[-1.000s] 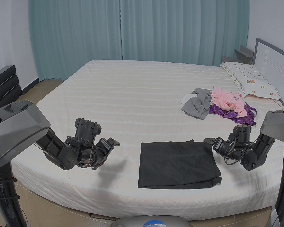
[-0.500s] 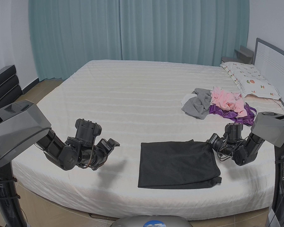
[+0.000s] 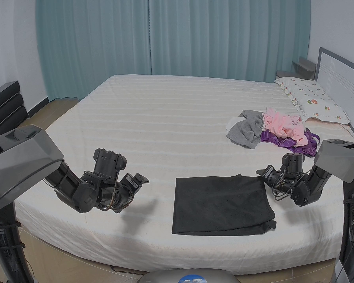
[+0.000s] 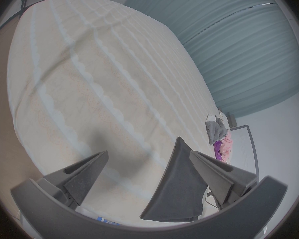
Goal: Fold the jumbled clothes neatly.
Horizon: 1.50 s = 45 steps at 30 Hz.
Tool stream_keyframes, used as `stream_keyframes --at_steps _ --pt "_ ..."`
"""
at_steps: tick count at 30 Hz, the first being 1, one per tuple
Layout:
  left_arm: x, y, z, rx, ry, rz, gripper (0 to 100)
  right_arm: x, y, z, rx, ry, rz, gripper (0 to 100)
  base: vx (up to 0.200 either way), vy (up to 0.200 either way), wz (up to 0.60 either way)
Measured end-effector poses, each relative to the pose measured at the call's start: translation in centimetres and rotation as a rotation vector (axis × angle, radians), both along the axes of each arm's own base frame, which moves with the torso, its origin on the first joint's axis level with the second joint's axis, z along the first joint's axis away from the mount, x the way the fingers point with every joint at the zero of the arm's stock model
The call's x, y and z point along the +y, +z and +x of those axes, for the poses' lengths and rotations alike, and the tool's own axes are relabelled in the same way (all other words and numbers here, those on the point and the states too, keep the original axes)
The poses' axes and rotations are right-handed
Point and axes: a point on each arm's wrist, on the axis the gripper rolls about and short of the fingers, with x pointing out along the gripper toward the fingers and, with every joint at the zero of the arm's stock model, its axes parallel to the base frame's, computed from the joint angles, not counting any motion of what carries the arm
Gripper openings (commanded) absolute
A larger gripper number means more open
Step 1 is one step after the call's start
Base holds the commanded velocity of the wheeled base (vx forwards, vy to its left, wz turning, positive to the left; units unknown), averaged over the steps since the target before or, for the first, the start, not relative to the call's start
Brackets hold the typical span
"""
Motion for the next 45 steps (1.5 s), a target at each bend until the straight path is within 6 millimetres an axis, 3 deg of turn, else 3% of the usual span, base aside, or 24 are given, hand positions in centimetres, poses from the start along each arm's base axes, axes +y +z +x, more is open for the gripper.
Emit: stream_keyframes --at_steps 5,13,19,28,45 --pt "0.0 0.0 -0.1 0.002 -0.003 0.003 100 -0.6 1.3 -0.9 -0.012 -0.029 0.030 100 0.000 0.000 0.00" --pt "-0.1 0.0 -0.3 0.002 -0.008 0.004 100 -1.7 3.1 -5.3 0.012 -0.057 0.048 100 0.000 0.000 0.00" --pt "-0.2 0.0 -0.3 0.001 -0.009 0.003 100 -2.6 4.1 -7.8 0.033 -0.098 0.106 100 -0.200 0.000 0.00" --pt "-0.3 0.3 0.0 -0.008 -0.004 -0.007 100 -2.7 4.6 -8.4 0.035 -0.096 0.139 100 0.000 0.000 0.00" --pt "-0.2 0.7 0.3 -0.036 0.004 -0.024 100 -2.8 4.4 -8.7 0.049 -0.101 0.141 100 0.000 -0.200 0.00"
